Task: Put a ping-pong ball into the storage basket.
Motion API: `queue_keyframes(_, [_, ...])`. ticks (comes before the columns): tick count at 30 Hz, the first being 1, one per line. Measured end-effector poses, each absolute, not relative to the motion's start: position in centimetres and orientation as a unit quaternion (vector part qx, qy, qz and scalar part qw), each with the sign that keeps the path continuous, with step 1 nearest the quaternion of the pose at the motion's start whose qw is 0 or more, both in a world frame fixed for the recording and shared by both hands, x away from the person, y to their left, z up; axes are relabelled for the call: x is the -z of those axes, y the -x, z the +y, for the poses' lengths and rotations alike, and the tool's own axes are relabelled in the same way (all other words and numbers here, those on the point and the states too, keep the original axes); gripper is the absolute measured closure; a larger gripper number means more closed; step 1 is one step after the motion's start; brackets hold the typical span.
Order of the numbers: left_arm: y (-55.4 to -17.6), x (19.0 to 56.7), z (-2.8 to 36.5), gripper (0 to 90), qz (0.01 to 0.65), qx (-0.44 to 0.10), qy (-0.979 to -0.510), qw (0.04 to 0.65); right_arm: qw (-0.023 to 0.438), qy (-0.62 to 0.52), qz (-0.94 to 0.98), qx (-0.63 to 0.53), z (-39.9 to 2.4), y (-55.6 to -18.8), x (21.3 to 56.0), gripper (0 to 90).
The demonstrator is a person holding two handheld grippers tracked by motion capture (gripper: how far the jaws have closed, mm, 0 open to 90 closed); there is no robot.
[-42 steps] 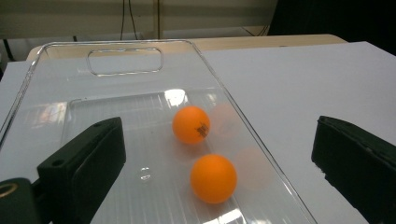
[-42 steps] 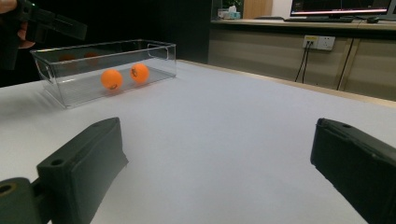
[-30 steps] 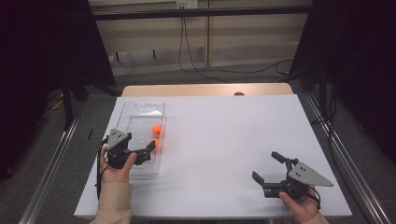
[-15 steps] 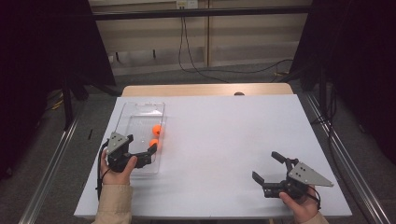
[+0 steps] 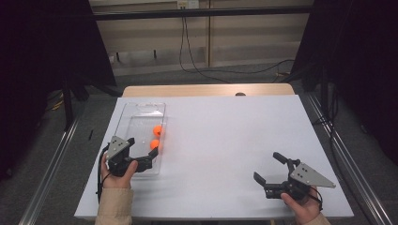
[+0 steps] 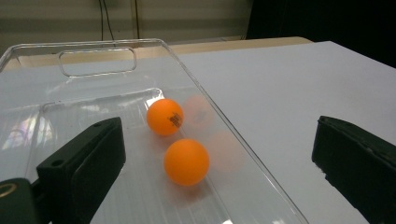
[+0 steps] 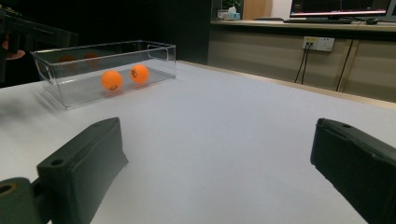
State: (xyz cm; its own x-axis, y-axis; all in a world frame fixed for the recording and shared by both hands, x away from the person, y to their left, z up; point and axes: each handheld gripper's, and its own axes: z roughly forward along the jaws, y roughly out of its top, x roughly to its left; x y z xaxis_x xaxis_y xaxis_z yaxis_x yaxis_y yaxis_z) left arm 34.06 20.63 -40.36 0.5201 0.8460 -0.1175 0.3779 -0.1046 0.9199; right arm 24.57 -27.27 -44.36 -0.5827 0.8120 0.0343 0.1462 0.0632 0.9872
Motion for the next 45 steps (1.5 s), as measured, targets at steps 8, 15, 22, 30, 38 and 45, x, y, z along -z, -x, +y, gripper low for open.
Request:
queue_keyframes(8, [-33.7, 40.4, 20.8, 2.8, 0.425, -0.232, -0.706, 0.517, 0.286, -0.358, 0.670, -0.584, -27.3, -24.6, 44.4, 2.3])
queue_keyframes(15, [-33.4, 40.7, 21.1, 2.8, 0.423, -0.229, -0.704, 0.523, 0.286, -0.358, 0.670, -0.585, -27.3, -24.6, 44.3, 2.3])
queue_keyframes(22, [-32.9, 41.0, 21.3, 2.8, 0.417, -0.222, -0.704, 0.531, 0.286, -0.356, 0.671, -0.585, -27.3, -24.6, 44.4, 2.3])
queue_keyframes(30, [-32.5, 41.2, 21.7, 2.8, 0.414, -0.220, -0.698, 0.541, 0.286, -0.356, 0.671, -0.584, -27.3, -24.6, 44.4, 2.3])
queue_keyframes(38, [-32.1, 41.5, 21.8, 2.8, 0.404, -0.217, -0.702, 0.545, 0.285, -0.356, 0.671, -0.584, -27.3, -24.6, 44.4, 2.2])
queue_keyframes(45, [-31.8, 41.9, 21.8, 2.8, 0.400, -0.210, -0.707, 0.545, 0.285, -0.356, 0.671, -0.584, -27.3, -24.5, 44.4, 2.3])
